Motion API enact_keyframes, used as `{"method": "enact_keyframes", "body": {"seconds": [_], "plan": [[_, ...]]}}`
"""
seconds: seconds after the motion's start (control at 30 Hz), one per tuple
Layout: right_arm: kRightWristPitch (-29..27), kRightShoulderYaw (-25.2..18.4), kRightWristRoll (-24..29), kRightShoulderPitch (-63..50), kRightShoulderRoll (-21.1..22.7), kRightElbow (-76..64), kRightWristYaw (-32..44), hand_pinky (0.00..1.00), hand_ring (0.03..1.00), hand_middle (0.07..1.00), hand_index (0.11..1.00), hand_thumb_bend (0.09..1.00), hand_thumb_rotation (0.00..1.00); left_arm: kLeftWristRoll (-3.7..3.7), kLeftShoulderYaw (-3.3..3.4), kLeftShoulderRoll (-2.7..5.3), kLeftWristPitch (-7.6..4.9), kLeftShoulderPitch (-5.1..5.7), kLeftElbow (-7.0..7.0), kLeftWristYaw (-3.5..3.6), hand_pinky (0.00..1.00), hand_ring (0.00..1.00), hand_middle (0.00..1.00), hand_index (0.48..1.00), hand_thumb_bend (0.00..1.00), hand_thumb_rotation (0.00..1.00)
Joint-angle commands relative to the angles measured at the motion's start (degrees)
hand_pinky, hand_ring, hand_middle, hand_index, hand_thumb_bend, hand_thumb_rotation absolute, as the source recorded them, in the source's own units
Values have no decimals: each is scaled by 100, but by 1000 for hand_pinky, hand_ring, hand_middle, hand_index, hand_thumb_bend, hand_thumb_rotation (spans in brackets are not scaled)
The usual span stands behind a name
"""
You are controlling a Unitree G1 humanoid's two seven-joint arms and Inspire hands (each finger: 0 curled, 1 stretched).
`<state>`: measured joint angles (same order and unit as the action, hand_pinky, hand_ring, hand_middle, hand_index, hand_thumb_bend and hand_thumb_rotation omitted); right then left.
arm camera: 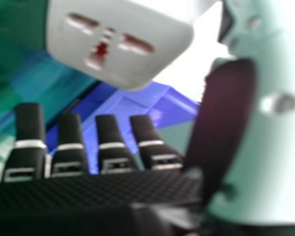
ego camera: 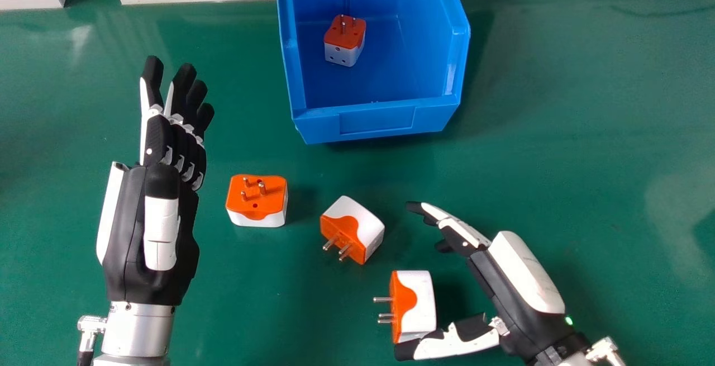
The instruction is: Pick all objects and put in blue box
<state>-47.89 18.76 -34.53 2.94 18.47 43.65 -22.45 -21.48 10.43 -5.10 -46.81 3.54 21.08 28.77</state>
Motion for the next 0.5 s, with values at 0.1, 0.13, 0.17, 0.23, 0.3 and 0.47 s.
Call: {"method": "enact_keyframes", "body": {"seconds": [0.1, 0.13, 0.17, 0.23, 0.3, 0.47], "plan": [[321, 175, -134, 60, -14, 331, 75, 719, 858, 883, 877, 991, 286, -8, 6, -11, -59, -21, -107, 10, 1000, 1000, 1000, 1000, 892, 925], [337, 196, -148, 81, -10, 361, 62, 717, 858, 883, 877, 991, 287, -4, 6, -10, -56, -20, -114, 4, 1000, 1000, 1000, 1000, 892, 925], [349, 217, -165, 94, -4, 378, 46, 716, 858, 883, 877, 991, 287, -2, 6, -9, -54, -19, -119, -2, 1000, 1000, 1000, 1000, 892, 925], [370, 265, -185, 88, 18, 354, 30, 713, 858, 883, 877, 995, 292, 11, 7, -6, -51, -10, -139, -20, 1000, 1000, 1000, 1000, 892, 925], [378, 292, -147, 57, 30, 304, 75, 709, 858, 883, 879, 997, 297, 22, 0, -2, -48, 6, -163, -34, 1000, 1000, 1000, 1000, 892, 926], [363, 384, -174, 48, 44, 378, 61, 696, 860, 885, 883, 1000, 308, 31, -15, 9, -60, 17, -157, -35, 1000, 1000, 1000, 1000, 892, 926]]}}
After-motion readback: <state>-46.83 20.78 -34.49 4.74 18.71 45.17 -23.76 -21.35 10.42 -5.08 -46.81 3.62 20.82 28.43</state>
